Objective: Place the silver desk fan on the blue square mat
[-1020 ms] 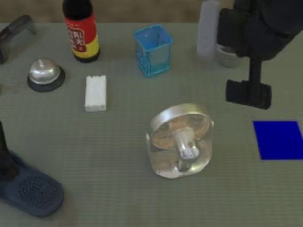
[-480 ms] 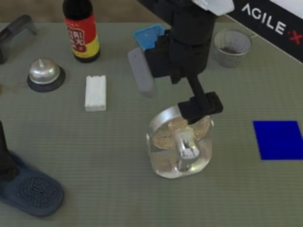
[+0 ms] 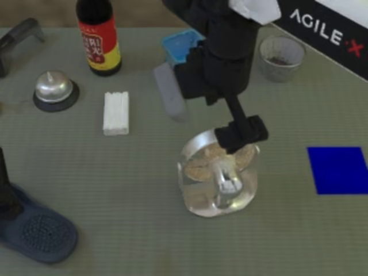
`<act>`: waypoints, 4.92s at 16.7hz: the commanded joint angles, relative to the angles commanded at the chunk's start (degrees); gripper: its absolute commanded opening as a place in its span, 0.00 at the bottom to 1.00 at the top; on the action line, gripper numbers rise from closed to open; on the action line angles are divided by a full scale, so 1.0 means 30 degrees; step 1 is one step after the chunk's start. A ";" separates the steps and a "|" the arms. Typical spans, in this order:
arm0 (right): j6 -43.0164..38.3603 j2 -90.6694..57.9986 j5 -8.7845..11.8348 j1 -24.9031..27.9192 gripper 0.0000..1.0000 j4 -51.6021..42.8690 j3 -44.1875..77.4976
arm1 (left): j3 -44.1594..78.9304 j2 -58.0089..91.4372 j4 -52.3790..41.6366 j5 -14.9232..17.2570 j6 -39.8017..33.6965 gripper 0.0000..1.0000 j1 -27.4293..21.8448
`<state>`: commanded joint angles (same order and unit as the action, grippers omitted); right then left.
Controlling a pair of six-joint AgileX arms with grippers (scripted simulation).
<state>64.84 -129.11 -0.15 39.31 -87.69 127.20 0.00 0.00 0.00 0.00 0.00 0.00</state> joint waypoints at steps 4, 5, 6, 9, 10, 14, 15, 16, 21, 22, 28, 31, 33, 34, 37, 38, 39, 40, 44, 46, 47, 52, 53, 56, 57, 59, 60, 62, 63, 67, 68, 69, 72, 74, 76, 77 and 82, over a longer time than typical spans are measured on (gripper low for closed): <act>-0.0040 0.0383 0.0004 0.0035 1.00 0.2460 -0.3058 | 0.0000 0.0000 0.0000 0.0000 0.0000 1.00 0.0000; -0.0047 0.0455 0.0005 0.0044 1.00 0.2987 -0.3604 | 0.0000 0.0000 0.0000 0.0000 0.0000 1.00 0.0000; -0.0046 0.0495 0.0005 0.0053 1.00 0.3320 -0.3948 | 0.0000 0.0000 0.0000 0.0000 0.0000 1.00 0.0000; -0.0041 0.0504 0.0006 0.0059 1.00 0.3454 -0.4089 | 0.0000 0.0000 0.0000 0.0000 0.0000 1.00 0.0000; -0.0041 0.0504 0.0006 0.0059 1.00 0.3454 -0.4089 | 0.0000 0.0000 0.0000 0.0000 0.0000 1.00 0.0000; -0.0041 0.0504 0.0006 0.0059 0.70 0.3454 -0.4089 | 0.0000 0.0000 0.0000 0.0000 0.0000 1.00 0.0000; -0.0041 0.0504 0.0006 0.0059 0.62 0.3454 -0.4089 | 0.0000 0.0000 0.0000 0.0000 0.0000 1.00 0.0000; -0.0041 0.0504 0.0006 0.0059 0.55 0.3454 -0.4089 | 0.0000 0.0000 0.0000 0.0000 0.0000 1.00 0.0000; -0.0041 0.0504 0.0006 0.0059 0.17 0.3454 -0.4089 | 0.0000 0.0000 0.0000 0.0000 0.0000 1.00 0.0000; -0.0041 0.0504 0.0006 0.0059 0.10 0.3454 -0.4089 | 0.0000 0.0000 0.0000 0.0000 0.0000 1.00 0.0000; -0.0041 0.0504 0.0006 0.0059 0.00 0.3454 -0.4089 | 0.0000 0.0000 0.0000 0.0000 0.0000 1.00 0.0000; -0.0041 0.0504 0.0006 0.0059 0.00 0.3454 -0.4089 | 0.0000 0.0000 0.0000 0.0000 0.0000 1.00 0.0000; -0.0044 0.0545 0.0006 0.0026 0.00 0.3384 -0.4017 | 0.0000 0.0000 0.0000 0.0000 0.0000 1.00 0.0000; -0.0016 0.0477 0.0007 0.0056 0.00 0.3123 -0.3751 | 0.0000 0.0000 0.0000 0.0000 0.0000 1.00 0.0000; -0.0019 0.0179 -0.0001 0.0094 0.00 0.1481 -0.1763 | 0.0000 0.0000 0.0000 0.0000 0.0000 1.00 0.0000; -0.0015 0.0077 -0.0002 0.0120 0.00 0.0823 -0.0893 | 0.0000 0.0000 0.0000 0.0000 0.0000 1.00 0.0000; -0.0016 -0.0014 -0.0001 0.0140 0.00 0.0185 -0.0150 | 0.0000 0.0000 0.0000 0.0000 0.0000 1.00 0.0000; -0.0021 -0.0083 0.0000 0.0157 0.00 -0.0348 0.0397 | 0.0000 0.0000 0.0000 0.0000 0.0000 1.00 0.0000; -0.0039 -0.0128 -0.0002 0.0166 0.00 -0.0823 0.0882 | 0.0000 0.0000 0.0000 0.0000 0.0000 1.00 0.0000; -0.0067 -0.0057 0.0000 0.0067 0.00 -0.0782 0.0845 | 0.0000 0.0000 0.0000 0.0000 0.0000 1.00 0.0000; -0.0247 -0.0055 -0.0032 0.0047 0.00 -0.0751 0.0819 | 0.0000 0.0000 0.0000 0.0000 0.0000 1.00 0.0000; -0.4094 0.0107 -0.0586 -0.0536 0.00 -0.0149 0.0393 | 0.0000 0.0000 0.0000 0.0000 0.0000 1.00 0.0000; -0.5473 0.0211 -0.0743 -0.0764 0.00 0.0059 0.0261 | 0.0000 0.0000 0.0000 0.0000 0.0000 1.00 0.0000; -1.0744 0.0776 -0.1214 -0.1633 0.00 0.0843 -0.0247 | 0.0000 0.0000 0.0000 0.0000 0.0000 1.00 0.0000; -1.2927 0.1059 -0.1353 -0.1985 0.00 0.1148 -0.0455 | 0.0000 0.0000 0.0000 0.0000 0.0000 1.00 0.0000; -1.7731 0.1736 -0.1581 -0.2747 0.00 0.1770 -0.0928 | 0.0000 0.0000 0.0000 0.0000 0.0000 1.00 0.0000; -2.0289 0.2120 -0.1665 -0.3153 0.00 0.2073 -0.1200 | 0.0000 0.0000 0.0000 0.0000 0.0000 1.00 0.0000; -2.5573 0.2963 -0.1758 -0.4005 0.00 0.2629 -0.1845 | 0.0000 0.0000 0.0000 0.0000 0.0000 1.00 0.0000; -2.8215 0.3402 -0.1765 -0.4446 0.00 0.2858 -0.2224 | 0.0000 0.0000 0.0000 0.0000 0.0000 1.00 0.0000; -3.8104 0.5030 -0.1582 -0.6207 0.00 0.3326 -0.4047 | 0.0000 0.0000 0.0000 0.0000 0.0000 1.00 0.0000; -4.0265 0.5387 -0.1486 -0.6631 0.00 0.3313 -0.4598 | 0.0000 0.0000 0.0000 0.0000 0.0000 1.00 0.0000; -4.2285 0.5718 -0.1376 -0.7046 0.00 0.3253 -0.5174 | 0.0000 0.0000 0.0000 0.0000 0.0000 1.00 0.0000; -4.7505 0.6569 -0.0997 -0.8202 0.00 0.2866 -0.6969 | 0.0000 0.0000 0.0000 0.0000 0.0000 1.00 0.0000; -5.0277 0.7032 -0.0734 -0.8870 0.00 0.2523 -0.8118 | 0.0000 0.0000 0.0000 0.0000 0.0000 1.00 0.0000; -5.2524 0.7428 -0.0492 -0.9430 0.00 0.2202 -0.9127 | 0.0000 0.0000 0.0000 0.0000 0.0000 1.00 0.0000; -5.3424 0.7584 -0.0385 -0.9656 0.00 0.2056 -0.9541 | 0.0000 0.0000 0.0000 0.0000 0.0000 1.00 0.0000; -5.5010 0.7845 -0.0172 -1.0066 0.00 0.1743 -1.0285 | 0.0000 0.0000 0.0000 0.0000 0.0000 1.00 0.0000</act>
<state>-100.18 -105.58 -0.66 9.11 -82.46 96.35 0.00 0.00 0.00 0.00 0.00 0.00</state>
